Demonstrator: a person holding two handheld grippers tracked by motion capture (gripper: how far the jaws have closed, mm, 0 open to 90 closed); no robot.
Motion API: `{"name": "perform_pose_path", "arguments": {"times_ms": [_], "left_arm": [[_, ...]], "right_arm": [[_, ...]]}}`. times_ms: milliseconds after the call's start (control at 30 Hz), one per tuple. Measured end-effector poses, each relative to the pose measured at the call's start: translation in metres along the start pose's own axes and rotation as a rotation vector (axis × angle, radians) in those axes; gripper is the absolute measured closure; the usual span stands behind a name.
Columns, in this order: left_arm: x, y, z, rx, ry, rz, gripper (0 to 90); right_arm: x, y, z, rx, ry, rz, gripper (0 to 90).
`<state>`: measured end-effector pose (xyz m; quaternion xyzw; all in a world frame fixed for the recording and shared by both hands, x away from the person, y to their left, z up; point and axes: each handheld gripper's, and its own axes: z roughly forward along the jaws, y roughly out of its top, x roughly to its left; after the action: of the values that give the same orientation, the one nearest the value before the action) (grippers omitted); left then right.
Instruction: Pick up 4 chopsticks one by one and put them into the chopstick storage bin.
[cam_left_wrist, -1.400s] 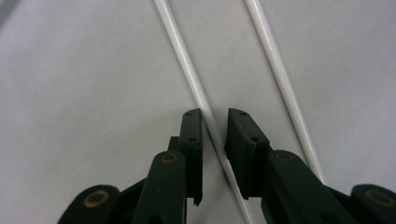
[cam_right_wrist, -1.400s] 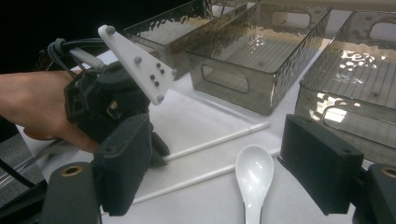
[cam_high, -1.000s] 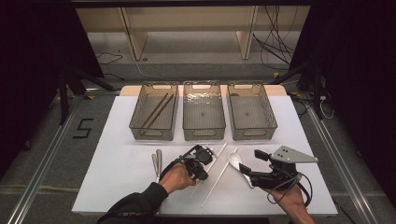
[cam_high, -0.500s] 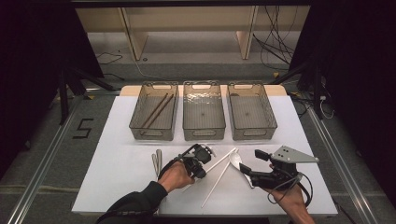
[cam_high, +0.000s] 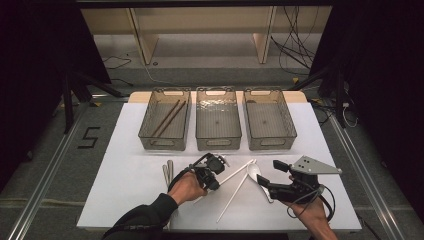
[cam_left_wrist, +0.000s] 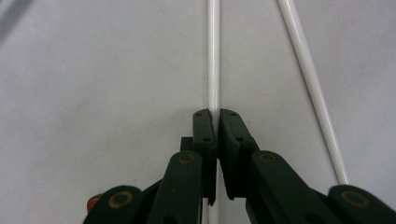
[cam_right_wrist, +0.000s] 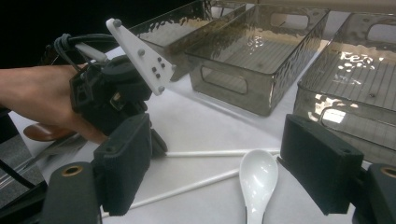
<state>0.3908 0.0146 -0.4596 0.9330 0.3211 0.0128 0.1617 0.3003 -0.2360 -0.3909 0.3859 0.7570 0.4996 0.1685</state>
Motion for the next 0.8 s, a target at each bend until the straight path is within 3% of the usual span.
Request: {"name": "perform_pose_path", "arguments": {"times_ms": [167,533,800], "left_arm": [[0.0040,-0.0012,-0.0002,0.012,-0.002,0.005,85.1],[-0.0003,0.0010,0.0007,0.025,0.025,0.029,85.0],[0.0010,0.0007,0.0001,0.024,0.017,0.046,85.5]], "right_arm": [[-0.0002,0.0001,0.0000,-0.001,0.000,0.000,25.6],[0.0004,-0.0001,0.0005,0.003,0.001,0.000,25.6],[0.0000,0.0000,0.0003,0.001,0.001,0.000,25.6]]}}
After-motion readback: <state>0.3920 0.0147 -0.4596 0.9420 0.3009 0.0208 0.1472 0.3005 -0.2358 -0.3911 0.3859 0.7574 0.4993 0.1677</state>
